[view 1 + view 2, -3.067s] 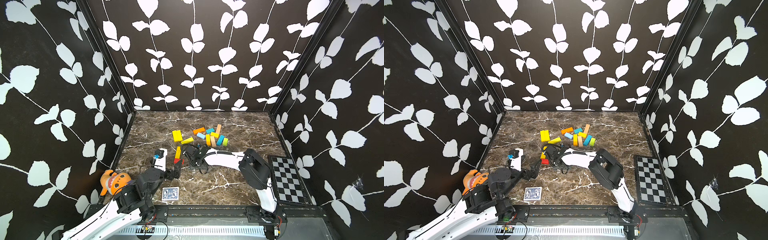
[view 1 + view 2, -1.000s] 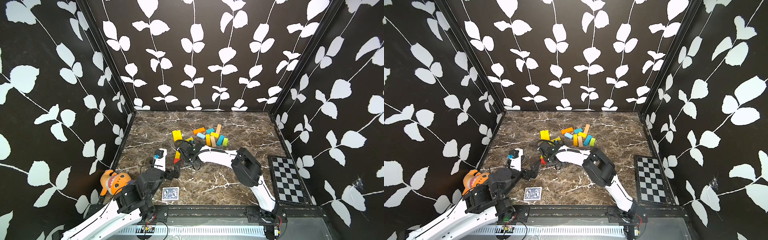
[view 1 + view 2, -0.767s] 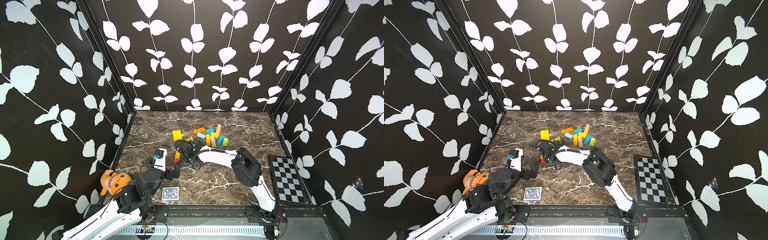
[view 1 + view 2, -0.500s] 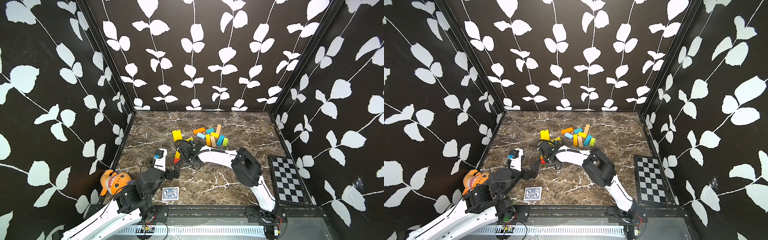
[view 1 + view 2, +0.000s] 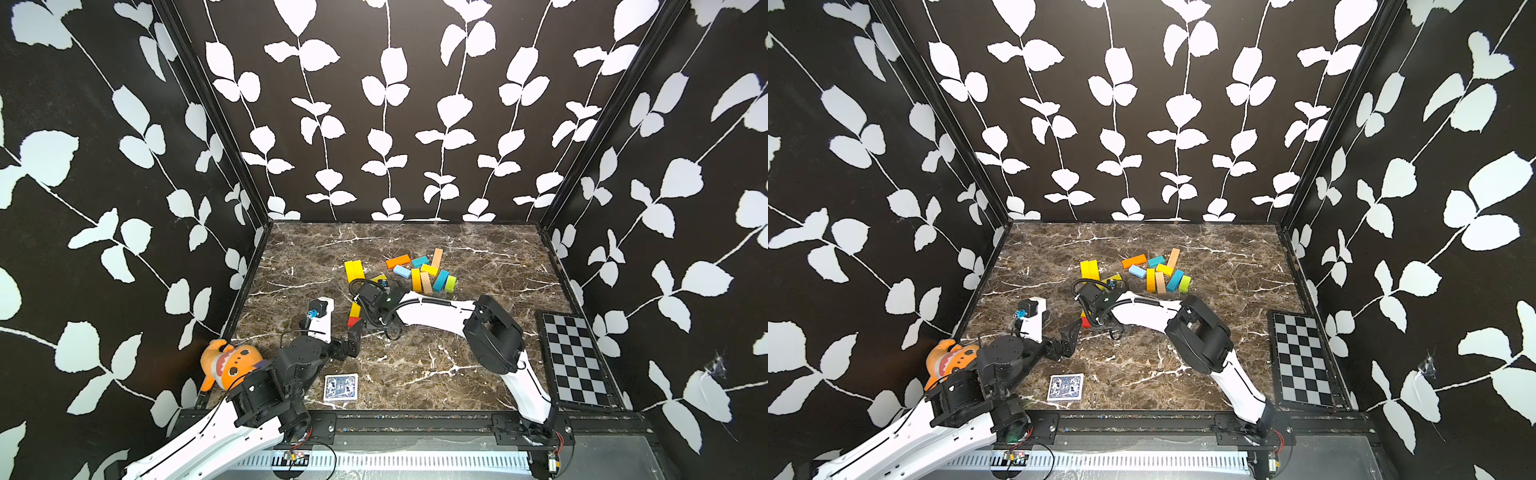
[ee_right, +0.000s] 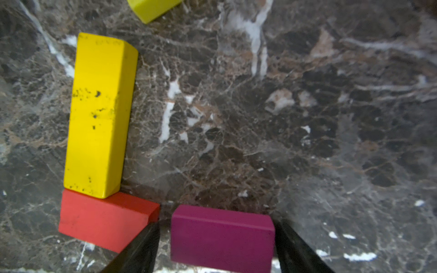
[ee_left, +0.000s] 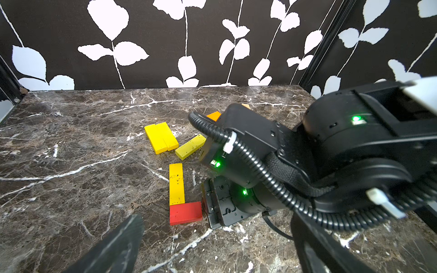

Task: Assemble the letter h with building blocks
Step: Assemble the building block at the center of the board.

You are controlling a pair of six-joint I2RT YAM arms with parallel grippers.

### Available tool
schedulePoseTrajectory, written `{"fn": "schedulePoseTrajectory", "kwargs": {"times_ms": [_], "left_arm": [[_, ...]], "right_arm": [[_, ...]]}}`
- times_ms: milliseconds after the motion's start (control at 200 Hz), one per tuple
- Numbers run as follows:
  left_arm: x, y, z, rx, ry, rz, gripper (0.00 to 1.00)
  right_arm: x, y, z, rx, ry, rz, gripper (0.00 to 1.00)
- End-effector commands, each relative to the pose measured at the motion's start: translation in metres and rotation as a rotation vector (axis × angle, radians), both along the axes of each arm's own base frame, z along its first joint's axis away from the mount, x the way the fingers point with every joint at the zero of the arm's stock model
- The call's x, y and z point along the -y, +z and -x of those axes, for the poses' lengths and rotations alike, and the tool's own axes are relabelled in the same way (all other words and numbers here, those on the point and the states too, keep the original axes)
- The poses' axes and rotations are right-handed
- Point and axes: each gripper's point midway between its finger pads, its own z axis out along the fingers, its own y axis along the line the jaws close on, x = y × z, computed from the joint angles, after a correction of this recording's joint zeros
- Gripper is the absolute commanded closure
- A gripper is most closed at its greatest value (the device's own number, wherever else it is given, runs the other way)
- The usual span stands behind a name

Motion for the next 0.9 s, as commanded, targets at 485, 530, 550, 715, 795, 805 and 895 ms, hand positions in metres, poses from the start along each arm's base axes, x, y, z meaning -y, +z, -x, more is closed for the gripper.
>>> {"fn": "schedulePoseTrajectory", "kwargs": {"times_ms": [485,530,550,715,795,805,895], "left_arm": [[-0.01,0.0,0.001,0.019,0.028,0.03,0.01],[-0.01,0.0,0.001,0.02,0.028,0.032,0.01],[-0.01,0.001,0.001,0.02,0.029,0.033,0.01],[-0.008,0.0,0.001,0.017,0.025,0.027,0.01],[-0.008,0.0,0.001,0.015,0.026,0.023,0.01],[-0.008,-0.001,0.0,0.014,0.027,0.022,0.01],[-0.008,0.0,0.001,0.014,0.026,0.023,0.01]], "right_arm": [[0.079,0.023,0.001,0.024,0.129,0.159,0.18],[0.085,0.019,0.0,0.005,0.134,0.193,0.18],[0.085,0.018,-0.001,0.005,0.143,0.2,0.18],[0.08,0.015,-0.012,0.034,0.207,0.236,0.18],[0.077,0.011,-0.016,0.024,0.229,0.231,0.18],[0.076,0.01,-0.016,0.022,0.23,0.229,0.18],[0.071,0.006,-0.017,0.014,0.259,0.214,0.19]]}}
